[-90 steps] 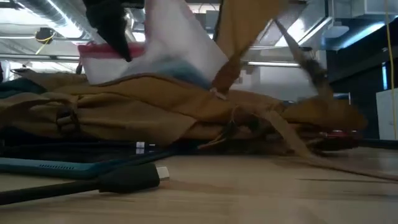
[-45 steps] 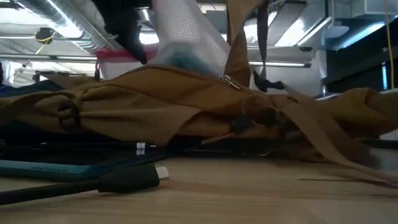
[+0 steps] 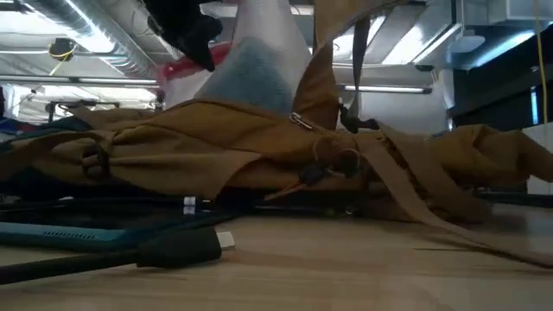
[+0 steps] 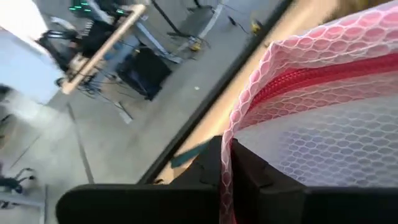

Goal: Unpack backpack
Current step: Put the pink zipper pouch into the brown backpack

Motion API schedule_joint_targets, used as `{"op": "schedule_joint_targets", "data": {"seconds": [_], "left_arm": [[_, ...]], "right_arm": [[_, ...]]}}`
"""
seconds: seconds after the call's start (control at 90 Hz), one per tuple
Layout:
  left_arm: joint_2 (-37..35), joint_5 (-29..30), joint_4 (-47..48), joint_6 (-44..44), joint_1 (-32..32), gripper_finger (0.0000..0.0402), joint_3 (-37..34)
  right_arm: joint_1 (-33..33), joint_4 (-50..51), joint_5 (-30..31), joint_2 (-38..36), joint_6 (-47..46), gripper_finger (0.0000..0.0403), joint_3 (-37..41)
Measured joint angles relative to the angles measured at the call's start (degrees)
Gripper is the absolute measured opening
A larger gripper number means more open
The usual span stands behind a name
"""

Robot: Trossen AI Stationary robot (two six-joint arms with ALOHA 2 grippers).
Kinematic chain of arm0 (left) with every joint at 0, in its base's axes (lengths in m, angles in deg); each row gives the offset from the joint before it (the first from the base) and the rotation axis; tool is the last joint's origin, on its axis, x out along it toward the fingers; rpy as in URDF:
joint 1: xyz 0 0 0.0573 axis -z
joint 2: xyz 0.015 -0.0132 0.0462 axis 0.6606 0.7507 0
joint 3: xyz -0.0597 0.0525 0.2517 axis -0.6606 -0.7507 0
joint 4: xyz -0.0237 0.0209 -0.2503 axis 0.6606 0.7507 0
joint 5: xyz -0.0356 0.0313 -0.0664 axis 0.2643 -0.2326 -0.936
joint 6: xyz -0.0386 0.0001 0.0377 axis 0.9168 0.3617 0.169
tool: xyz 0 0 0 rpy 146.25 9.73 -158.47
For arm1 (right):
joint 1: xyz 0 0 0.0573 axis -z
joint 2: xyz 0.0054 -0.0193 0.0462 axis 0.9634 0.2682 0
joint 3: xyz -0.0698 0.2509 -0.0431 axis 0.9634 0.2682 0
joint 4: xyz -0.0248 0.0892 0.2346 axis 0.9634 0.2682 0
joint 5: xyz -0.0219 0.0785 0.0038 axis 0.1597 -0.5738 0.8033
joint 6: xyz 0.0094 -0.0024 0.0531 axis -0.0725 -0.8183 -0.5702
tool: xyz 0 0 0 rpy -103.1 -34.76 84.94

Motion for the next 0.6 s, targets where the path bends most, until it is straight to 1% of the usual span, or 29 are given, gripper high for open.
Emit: {"op": "schedule_joint_targets", "data": {"seconds": [0.056, 0.1, 0.144, 0.267, 0.289, 0.522, 0.6], "left_arm": [[0.00, 0.61, -1.07, 0.36, -0.16, 0.0000, 0.00], [0.39, -1.23, -2.56, -0.21, -0.46, 0.0000, 0.00], [0.77, -5.86, -3.66, -1.32, -0.80, 0.0000, 0.02], [3.32, -22.67, -4.37, -4.67, -1.66, 0.0000, 0.02], [3.90, -24.36, -4.30, -5.56, -1.70, 0.0001, 0.02], [9.10, -32.14, -3.06, -15.80, -1.73, 0.0027, 0.02], [8.73, -31.31, -2.78, -17.50, -1.72, 0.0047, 0.11]], "right_arm": [[0.00, 0.01, 0.00, 0.00, 0.00, 0.0000, 0.00], [0.00, 0.04, -0.02, 0.00, 0.00, 0.0000, 0.00], [0.00, 0.08, -0.02, 0.01, 0.00, 0.0000, 0.00], [0.00, 0.28, -0.08, 0.07, 0.01, 0.0000, 0.00], [0.00, 0.25, -0.12, 0.07, -0.03, 0.0000, 0.00], [0.00, 0.20, -0.53, 0.07, -0.40, 0.0000, 0.00], [0.00, 0.28, -0.57, 0.07, -0.42, 0.0000, 0.00]]}}
